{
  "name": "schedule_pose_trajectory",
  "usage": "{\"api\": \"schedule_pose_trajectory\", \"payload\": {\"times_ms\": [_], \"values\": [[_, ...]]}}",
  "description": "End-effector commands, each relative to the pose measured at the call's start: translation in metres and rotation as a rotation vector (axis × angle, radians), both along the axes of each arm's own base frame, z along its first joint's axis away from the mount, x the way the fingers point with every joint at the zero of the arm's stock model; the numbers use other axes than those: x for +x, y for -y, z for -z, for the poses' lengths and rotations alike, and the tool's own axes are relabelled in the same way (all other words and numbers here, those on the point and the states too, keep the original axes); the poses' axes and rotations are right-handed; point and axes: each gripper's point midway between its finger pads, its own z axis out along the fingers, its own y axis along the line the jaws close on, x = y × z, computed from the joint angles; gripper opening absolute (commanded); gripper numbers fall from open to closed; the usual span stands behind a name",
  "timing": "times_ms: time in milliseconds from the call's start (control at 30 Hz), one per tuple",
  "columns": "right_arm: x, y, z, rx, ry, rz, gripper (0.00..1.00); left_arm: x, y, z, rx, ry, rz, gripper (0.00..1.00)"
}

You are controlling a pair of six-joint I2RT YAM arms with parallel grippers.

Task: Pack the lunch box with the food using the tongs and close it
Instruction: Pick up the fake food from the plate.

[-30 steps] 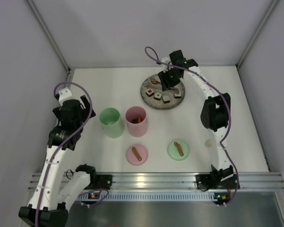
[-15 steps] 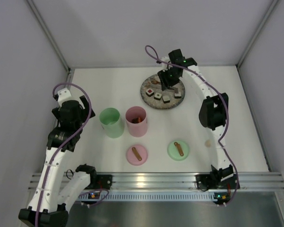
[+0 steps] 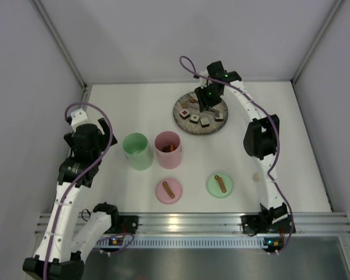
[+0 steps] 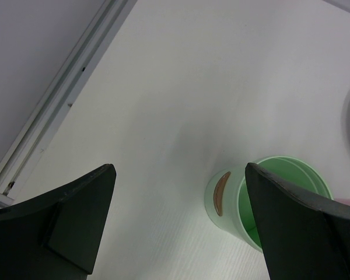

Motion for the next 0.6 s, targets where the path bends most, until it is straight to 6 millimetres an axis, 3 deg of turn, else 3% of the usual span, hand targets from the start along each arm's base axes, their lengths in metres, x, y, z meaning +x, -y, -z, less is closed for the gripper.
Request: {"api": "schedule_pose_trajectory", "payload": {"times_ms": [0, 200, 567], "values": [[0.010, -0.005, -0.020, 0.027, 0.047, 0.020, 0.43, 0.004, 0.000, -0.012, 0.005, 0.050, 0.003, 0.99], [0.005, -0.005, -0.029, 0.033, 0.048, 0.026, 0.42, 0.004, 0.000, -0.012, 0.003, 0.047, 0.005, 0.99], [-0.003, -0.011, -0.019, -0.002, 0.038, 0.018, 0.44, 0.002, 0.000, -0.012, 0.004, 0.052, 0.007, 0.99]]}}
